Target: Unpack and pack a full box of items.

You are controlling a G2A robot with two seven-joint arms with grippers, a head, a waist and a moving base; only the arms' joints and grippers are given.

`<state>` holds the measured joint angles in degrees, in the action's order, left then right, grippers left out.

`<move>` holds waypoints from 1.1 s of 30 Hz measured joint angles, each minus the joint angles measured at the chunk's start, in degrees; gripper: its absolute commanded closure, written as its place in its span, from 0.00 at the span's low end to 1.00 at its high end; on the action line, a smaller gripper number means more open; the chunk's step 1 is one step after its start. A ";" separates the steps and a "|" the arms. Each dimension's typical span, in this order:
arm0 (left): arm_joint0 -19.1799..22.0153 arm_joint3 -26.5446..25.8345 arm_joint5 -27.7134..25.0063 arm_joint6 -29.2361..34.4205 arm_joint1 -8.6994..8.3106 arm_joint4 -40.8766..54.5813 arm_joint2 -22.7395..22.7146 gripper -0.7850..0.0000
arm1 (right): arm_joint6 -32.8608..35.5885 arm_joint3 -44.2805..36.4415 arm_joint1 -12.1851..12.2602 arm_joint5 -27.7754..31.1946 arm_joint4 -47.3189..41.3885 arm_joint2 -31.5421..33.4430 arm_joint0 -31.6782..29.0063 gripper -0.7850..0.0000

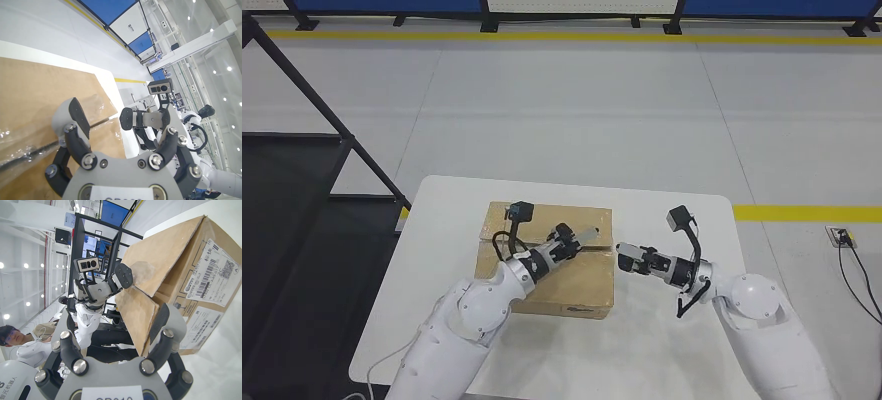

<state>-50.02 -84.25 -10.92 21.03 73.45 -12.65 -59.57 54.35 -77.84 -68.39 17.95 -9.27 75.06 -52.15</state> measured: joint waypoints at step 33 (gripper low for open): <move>-22.57 -15.73 -4.28 5.27 -4.73 11.40 -29.00 0.00 | -9.70 10.84 -2.50 3.43 26.85 -15.16 18.74 0.44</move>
<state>-72.59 -99.99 -15.21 26.30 68.72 -1.25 -88.57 44.65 -67.00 -70.89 21.38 17.57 59.90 -33.41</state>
